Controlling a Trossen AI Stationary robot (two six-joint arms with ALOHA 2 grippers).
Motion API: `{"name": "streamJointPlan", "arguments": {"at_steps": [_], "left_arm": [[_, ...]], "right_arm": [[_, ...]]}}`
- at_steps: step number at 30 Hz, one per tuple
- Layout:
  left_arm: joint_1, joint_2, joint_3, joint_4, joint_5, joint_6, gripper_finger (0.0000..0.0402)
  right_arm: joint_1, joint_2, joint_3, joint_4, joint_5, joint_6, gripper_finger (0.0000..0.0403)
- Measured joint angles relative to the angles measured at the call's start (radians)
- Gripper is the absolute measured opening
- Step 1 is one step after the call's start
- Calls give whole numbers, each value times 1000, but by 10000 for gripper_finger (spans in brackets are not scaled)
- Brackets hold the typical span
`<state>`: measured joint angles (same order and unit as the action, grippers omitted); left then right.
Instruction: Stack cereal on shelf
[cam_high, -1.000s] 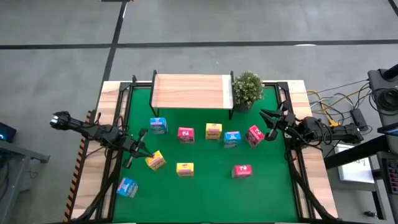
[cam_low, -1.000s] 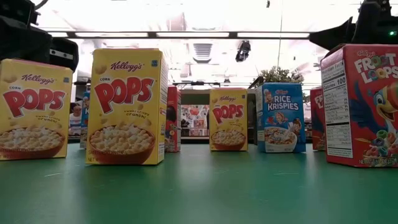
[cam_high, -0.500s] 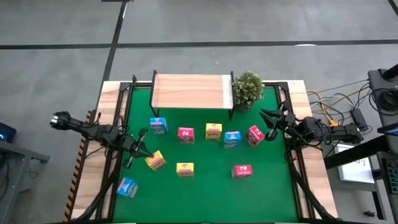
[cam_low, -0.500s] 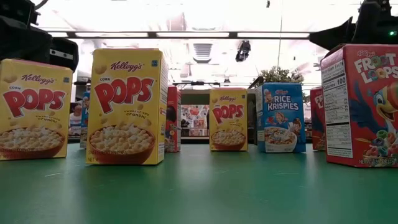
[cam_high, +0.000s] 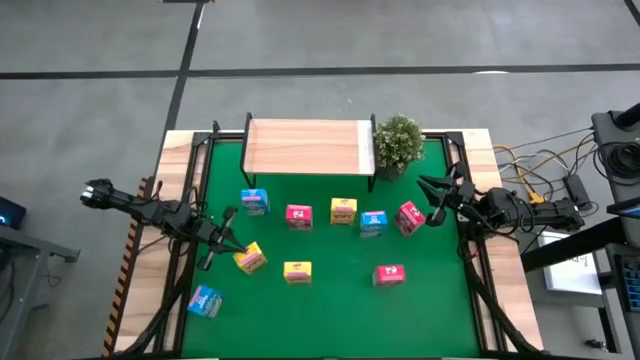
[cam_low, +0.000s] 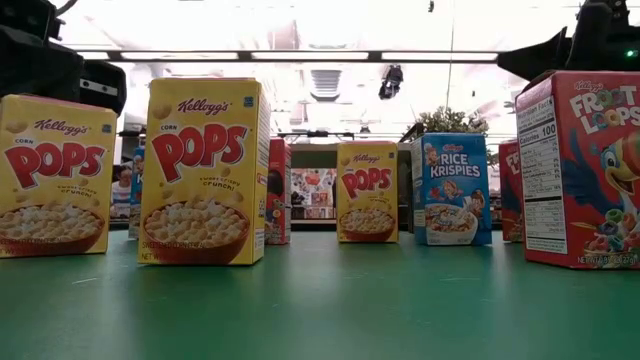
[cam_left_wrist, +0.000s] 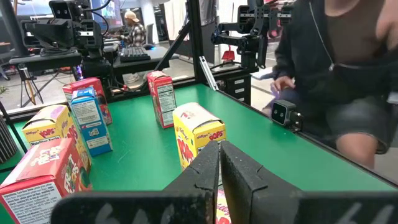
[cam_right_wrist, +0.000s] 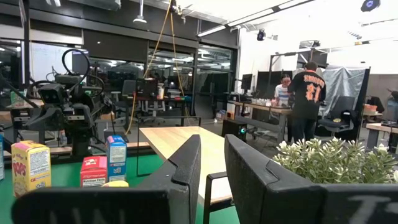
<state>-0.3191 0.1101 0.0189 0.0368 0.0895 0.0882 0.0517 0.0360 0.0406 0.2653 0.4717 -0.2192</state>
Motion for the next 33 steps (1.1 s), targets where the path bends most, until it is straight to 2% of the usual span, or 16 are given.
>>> {"name": "streamJointPlan", "arguments": {"at_steps": [22,24,29,31,33], "left_arm": [[0,0,0,0,0,5,0],[0,0,0,0,0,7,0],[0,4,0,50,-27,1,0],[0,13,0,120,-28,0,0],[0,24,0,213,-28,1,0]], "right_arm": [[0,0,0,4,-7,4,63],[0,0,0,12,-24,46,63],[0,0,0,12,-56,307,63],[0,0,0,8,-46,319,63],[0,0,0,10,-12,256,63]]}}
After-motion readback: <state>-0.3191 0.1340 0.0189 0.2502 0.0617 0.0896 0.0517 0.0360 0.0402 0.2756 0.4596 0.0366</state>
